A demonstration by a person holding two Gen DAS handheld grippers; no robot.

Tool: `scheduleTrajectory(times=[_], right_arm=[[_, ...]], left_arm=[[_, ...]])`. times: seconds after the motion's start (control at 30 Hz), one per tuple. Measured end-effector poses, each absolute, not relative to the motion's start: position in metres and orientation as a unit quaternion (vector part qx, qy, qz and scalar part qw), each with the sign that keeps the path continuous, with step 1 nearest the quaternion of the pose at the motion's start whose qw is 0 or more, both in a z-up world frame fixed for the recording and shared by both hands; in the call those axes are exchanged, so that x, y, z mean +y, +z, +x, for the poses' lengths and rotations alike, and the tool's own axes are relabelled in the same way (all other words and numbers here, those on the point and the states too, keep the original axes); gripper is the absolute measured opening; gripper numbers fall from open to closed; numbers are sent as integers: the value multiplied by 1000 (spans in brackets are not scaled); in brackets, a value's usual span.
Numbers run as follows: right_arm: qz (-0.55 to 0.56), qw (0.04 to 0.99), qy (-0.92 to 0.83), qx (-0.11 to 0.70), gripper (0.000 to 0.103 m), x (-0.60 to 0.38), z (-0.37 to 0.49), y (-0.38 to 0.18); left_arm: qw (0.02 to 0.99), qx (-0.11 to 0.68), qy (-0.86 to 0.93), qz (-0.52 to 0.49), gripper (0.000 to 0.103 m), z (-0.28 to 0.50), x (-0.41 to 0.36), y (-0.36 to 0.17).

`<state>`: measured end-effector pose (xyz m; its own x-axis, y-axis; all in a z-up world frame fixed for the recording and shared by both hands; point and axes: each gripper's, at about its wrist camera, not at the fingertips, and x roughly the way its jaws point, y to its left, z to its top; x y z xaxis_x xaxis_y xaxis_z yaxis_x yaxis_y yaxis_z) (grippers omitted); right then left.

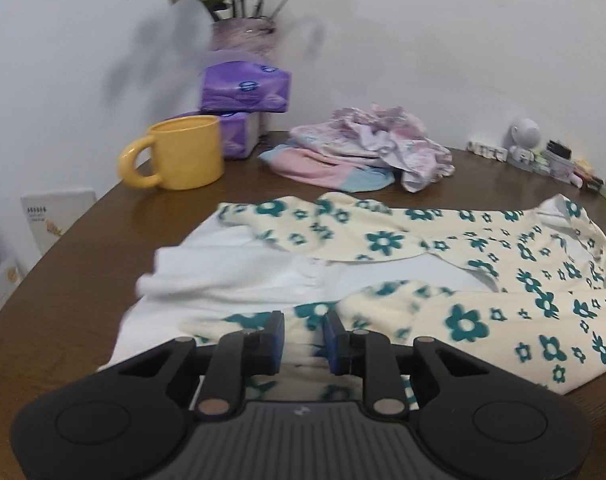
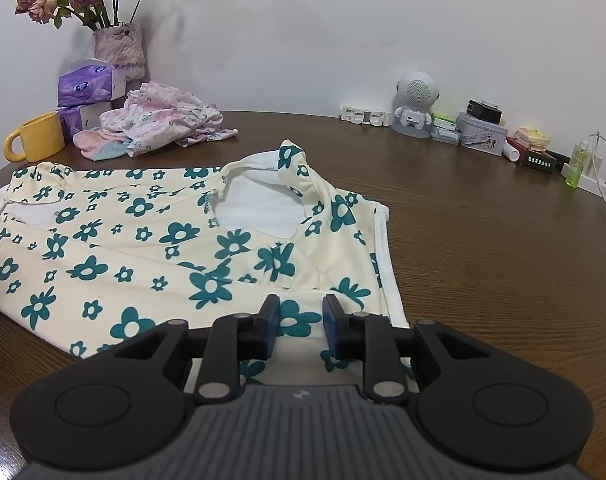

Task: Fold clothes

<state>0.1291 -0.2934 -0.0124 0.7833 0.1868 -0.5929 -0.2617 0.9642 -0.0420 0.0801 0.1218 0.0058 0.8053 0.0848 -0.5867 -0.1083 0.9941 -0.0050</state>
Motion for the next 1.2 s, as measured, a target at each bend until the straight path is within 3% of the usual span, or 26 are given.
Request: scheduleTrajectory(times=[0.77, 0.83, 0.9, 1.03, 1.2], right_arm=[[-73, 944, 97, 307, 25, -286, 126, -14], [-72, 943, 98, 308, 25, -286, 127, -13], [-52, 942, 108, 314, 29, -290, 127, -8], [-36, 949, 120, 290, 37, -297, 124, 15], [-49, 949, 113, 291, 37, -293, 148, 34]], left_arm=[[949, 302, 91, -24, 22, 64, 149, 2], [949, 301, 92, -29, 26, 63, 149, 4], [949, 298, 96, -45, 46, 61, 151, 9], [957, 275, 75, -61, 46, 57, 151, 28], [963, 263, 42, -34, 47, 74, 132, 49]])
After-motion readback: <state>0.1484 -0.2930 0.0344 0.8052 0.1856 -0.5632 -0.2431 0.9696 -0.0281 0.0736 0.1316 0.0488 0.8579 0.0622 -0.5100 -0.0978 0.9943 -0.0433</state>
